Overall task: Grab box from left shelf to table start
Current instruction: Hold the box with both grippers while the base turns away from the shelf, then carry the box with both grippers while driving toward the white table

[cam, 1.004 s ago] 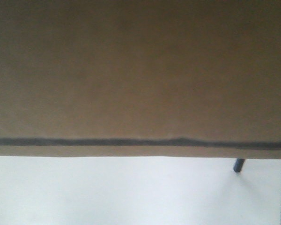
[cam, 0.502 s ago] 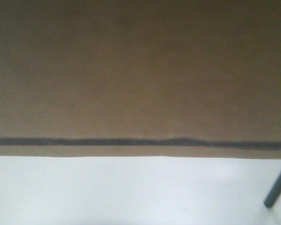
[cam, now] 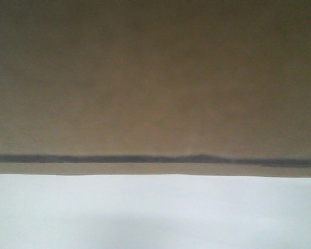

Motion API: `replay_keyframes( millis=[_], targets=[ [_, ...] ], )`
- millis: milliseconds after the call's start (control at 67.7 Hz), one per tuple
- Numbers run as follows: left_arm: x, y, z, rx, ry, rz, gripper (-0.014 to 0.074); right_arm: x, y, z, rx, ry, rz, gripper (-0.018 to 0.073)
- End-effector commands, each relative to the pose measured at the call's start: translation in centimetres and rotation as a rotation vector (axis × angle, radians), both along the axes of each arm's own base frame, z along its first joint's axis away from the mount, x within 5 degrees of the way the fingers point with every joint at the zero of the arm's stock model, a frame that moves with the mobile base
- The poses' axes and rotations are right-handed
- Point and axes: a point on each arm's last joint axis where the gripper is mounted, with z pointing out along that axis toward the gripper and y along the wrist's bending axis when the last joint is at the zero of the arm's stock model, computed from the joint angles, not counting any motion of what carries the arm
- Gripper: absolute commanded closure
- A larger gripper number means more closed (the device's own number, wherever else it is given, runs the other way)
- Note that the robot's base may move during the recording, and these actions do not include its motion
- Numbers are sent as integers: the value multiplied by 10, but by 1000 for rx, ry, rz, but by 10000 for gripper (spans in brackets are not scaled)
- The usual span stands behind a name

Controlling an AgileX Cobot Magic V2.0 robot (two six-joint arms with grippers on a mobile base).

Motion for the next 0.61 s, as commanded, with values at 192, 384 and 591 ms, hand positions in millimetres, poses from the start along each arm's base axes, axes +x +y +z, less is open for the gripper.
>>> replay_keyframes(
  millis=[192,384,591],
  targets=[
    [-2,-3,27,-123,-183,-38,697,3,-4,21,5,-161,-53,500],
    [-2,-3,27,-123,-183,-38,697,3,-4,21,5,-161,-53,500],
    [-2,-3,27,-123,-183,-38,697,3,-4,21,5,-161,-53,500]
  ],
)
